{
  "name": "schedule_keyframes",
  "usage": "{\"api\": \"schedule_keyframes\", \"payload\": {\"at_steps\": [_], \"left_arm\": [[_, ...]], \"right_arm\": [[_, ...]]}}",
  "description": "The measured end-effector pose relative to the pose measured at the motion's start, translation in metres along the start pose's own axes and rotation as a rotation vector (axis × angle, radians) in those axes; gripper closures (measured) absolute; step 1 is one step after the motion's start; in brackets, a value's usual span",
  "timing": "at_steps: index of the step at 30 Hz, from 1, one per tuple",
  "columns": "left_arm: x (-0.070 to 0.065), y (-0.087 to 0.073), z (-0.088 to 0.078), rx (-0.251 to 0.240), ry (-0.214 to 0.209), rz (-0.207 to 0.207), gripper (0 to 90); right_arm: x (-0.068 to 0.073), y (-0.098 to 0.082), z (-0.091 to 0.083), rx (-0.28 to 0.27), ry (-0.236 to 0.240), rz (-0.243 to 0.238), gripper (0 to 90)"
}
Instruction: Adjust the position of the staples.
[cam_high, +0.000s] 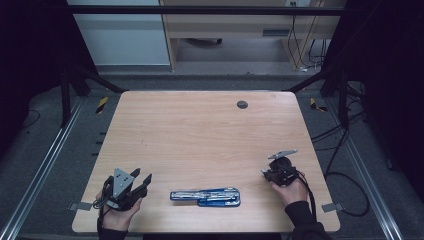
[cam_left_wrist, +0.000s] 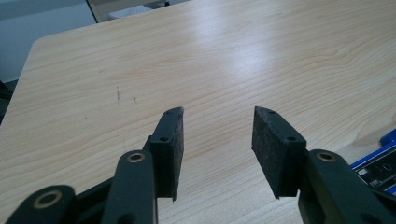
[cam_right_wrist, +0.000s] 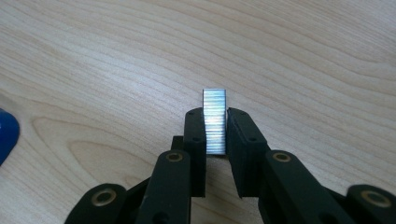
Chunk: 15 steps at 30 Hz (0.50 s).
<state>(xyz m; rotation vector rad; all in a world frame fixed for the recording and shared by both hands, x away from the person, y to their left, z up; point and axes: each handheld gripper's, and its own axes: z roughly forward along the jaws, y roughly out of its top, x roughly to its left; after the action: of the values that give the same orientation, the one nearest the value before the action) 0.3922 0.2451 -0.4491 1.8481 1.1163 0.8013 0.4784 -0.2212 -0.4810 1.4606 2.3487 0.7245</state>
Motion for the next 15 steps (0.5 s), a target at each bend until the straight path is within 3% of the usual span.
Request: {"api": "schedule_keyframes", "payload": {"at_steps": [2, 4, 8, 15], "left_arm": [[0.000, 0.000, 0.000, 0.001, 0.000, -0.001, 53.9], [0.000, 0.000, 0.000, 0.001, -0.001, 0.000, 53.9], [0.001, 0.000, 0.000, 0.002, -0.002, -0.001, 53.9], [0.002, 0.000, 0.000, 0.005, -0.004, -0.004, 53.9]], "right_arm": [[0.001, 0.000, 0.000, 0.004, 0.005, -0.006, 77.2], [0.001, -0.001, 0.000, 0.004, -0.005, -0.020, 67.7], [0.001, 0.001, -0.004, -0.009, -0.005, -0.044, 67.1], [-0.004, 0.022, -0.009, 0.092, 0.040, -0.061, 69.9]]}}
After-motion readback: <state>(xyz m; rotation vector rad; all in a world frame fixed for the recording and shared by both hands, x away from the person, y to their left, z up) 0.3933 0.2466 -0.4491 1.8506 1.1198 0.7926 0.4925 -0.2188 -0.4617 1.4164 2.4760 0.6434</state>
